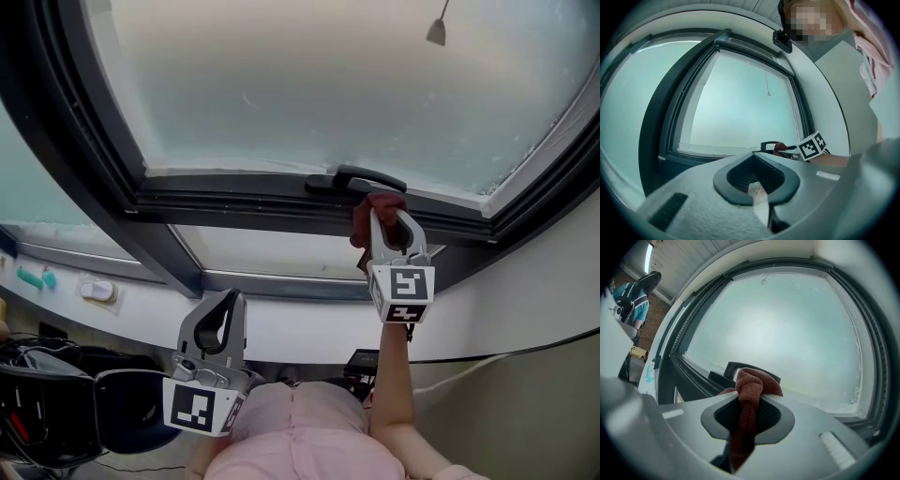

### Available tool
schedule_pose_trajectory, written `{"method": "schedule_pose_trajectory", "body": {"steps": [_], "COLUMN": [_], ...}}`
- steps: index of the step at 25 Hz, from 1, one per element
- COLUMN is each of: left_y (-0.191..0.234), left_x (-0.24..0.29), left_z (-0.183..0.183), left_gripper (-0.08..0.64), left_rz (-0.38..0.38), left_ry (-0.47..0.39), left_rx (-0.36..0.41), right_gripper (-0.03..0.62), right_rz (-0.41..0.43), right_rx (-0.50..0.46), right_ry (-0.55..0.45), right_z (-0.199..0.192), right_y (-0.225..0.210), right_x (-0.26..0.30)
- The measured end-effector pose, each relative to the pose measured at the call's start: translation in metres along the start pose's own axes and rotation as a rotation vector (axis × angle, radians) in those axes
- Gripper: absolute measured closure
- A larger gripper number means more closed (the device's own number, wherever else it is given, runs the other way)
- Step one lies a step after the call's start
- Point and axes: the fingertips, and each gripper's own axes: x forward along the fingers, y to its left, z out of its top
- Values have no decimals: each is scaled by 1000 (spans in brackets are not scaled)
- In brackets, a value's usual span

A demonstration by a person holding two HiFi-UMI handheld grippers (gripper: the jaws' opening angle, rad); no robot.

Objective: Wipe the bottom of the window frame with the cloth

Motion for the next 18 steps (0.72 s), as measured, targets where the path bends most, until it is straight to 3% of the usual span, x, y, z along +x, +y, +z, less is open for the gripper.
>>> {"method": "schedule_pose_trajectory", "body": {"steps": [18], "left_y": [3], "left_x": [-10], "left_z": [0], "left_gripper": [566], "left_rz": [2], "left_ry": [-9], "left_rx": [-12], "right_gripper": [522], "right_rz": [-102], "right_rx": [28], "right_ry": [37], "right_z": [-22], "right_y": [-60], "right_x": [-19]}}
